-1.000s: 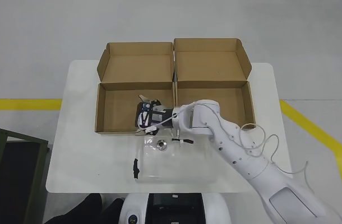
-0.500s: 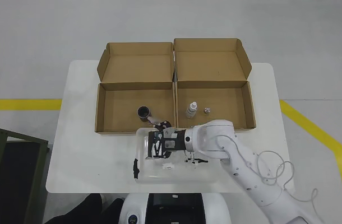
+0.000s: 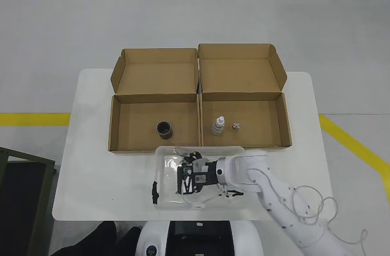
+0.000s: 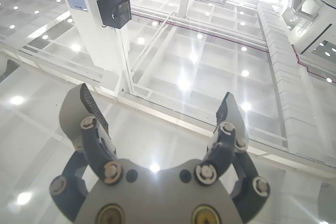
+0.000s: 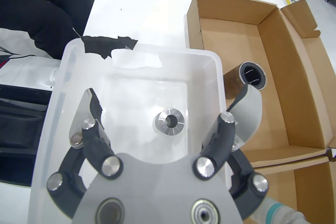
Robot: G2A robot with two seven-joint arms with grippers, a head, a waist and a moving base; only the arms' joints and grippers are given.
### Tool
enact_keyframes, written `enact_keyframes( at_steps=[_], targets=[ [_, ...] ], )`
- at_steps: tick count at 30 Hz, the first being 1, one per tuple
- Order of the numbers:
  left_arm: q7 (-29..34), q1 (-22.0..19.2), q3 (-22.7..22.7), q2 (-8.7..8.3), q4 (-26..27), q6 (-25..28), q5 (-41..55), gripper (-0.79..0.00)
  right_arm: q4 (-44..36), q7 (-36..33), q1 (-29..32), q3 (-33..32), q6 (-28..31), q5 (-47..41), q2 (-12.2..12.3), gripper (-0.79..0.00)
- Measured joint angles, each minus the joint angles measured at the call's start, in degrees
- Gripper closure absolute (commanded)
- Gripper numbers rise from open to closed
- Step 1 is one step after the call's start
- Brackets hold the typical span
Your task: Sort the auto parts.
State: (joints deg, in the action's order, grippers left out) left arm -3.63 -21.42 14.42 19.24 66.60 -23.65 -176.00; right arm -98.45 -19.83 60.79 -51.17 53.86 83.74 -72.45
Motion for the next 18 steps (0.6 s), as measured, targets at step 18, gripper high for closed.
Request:
enact_keyframes(
  at_steps=[18],
  targets=[
    [0.0, 0.0, 0.0, 0.0, 0.0, 0.0, 0.0, -0.785, 6.5, 1.1, -0.4, 1.4, -3.2, 2.7, 0.3, -0.566]
  ],
)
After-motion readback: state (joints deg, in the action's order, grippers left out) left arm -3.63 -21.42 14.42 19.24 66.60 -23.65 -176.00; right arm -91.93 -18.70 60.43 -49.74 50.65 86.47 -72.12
